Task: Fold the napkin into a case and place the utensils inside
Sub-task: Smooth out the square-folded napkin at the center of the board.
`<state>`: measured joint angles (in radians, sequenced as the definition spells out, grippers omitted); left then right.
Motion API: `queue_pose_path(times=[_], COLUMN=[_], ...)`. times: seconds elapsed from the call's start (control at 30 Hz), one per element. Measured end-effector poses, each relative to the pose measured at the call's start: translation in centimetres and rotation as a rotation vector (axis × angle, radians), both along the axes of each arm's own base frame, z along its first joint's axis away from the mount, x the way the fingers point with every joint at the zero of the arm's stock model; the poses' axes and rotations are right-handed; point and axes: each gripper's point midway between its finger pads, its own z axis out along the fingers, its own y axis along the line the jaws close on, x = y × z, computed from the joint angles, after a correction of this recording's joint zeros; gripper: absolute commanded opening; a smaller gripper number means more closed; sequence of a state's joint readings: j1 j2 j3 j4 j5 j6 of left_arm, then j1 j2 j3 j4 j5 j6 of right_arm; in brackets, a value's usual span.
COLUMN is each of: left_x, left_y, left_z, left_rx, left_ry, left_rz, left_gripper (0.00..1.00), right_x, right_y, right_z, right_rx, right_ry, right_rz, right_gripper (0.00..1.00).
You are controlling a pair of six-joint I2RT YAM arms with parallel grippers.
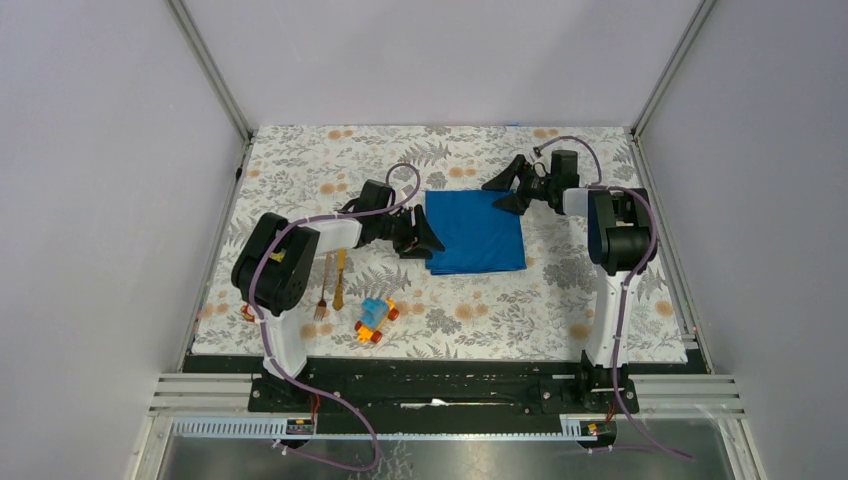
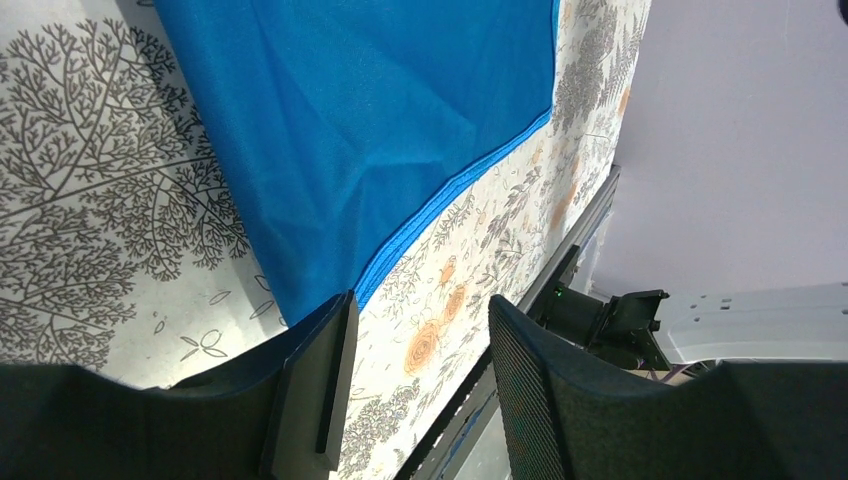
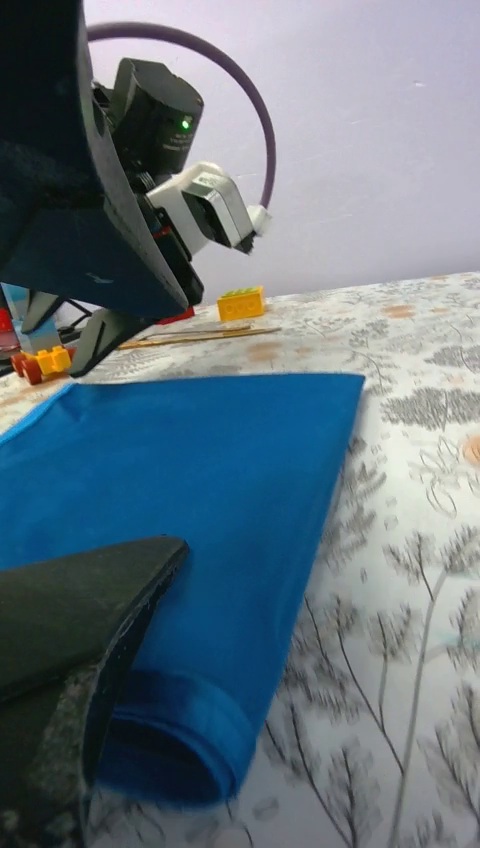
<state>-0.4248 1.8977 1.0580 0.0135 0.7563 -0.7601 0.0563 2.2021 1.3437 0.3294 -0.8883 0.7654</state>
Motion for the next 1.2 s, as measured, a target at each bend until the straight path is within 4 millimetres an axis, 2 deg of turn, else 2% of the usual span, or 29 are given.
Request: queue_pose_path(times=[0.1, 0.27, 0.4, 0.47, 0.63, 0.73, 0.83, 0.9, 1.0, 1.07, 1.2], left_x=[0.0, -0.6, -1.0, -1.1, -0.6, 0.1, 0.6, 0.8, 0.7, 0.5, 0.1], left_y=[-0.1, 0.0, 0.4, 0.6, 1.1, 1.8, 2.6, 2.9, 2.7, 2.5, 1.9], left_z=[-0.4, -1.9, -1.6, -0.7, 2.5, 2.5, 1.3, 0.1, -1.6, -2.4, -3.3], left_rx=[-0.002, 0.041, 0.070, 0.074, 0.056, 0.058, 0.074, 0.083, 0.089, 0.095, 0.095], left_ry=[0.002, 0.014, 0.000, -0.022, -0.109, -0.111, -0.080, -0.048, -0.001, 0.019, 0.039], left_rz=[-0.004, -0.019, -0.030, -0.030, -0.024, -0.001, 0.021, 0.032, 0.035, 0.032, 0.025], left_gripper=[0.56, 0.60, 0.64, 0.65, 0.62, 0.58, 0.49, 0.44, 0.44, 0.41, 0.29], right_x=[0.4, 1.5, 0.9, 0.0, -3.3, -6.2, -9.6, -11.9, -14.7, -15.6, -15.7], right_y=[-0.4, -1.1, -1.9, -2.7, -5.1, -6.5, -7.5, -8.3, -9.1, -9.2, -9.0], right_z=[-1.8, -1.7, -1.3, -0.4, 3.7, 4.8, 3.5, 1.4, -1.3, -2.0, -2.4], right_rx=[0.016, 0.015, -0.060, -0.133, -0.300, -0.368, -0.394, -0.399, -0.405, -0.408, -0.402], right_ry=[0.025, 0.015, 0.066, 0.095, 0.098, 0.104, 0.168, 0.245, 0.357, 0.385, 0.383], right_rz=[-0.002, -0.008, -0.046, -0.081, -0.154, -0.170, -0.160, -0.155, -0.148, -0.137, -0.117], right_gripper=[0.84, 0.87, 0.91, 0.91, 0.84, 0.68, 0.54, 0.52, 0.53, 0.53, 0.49])
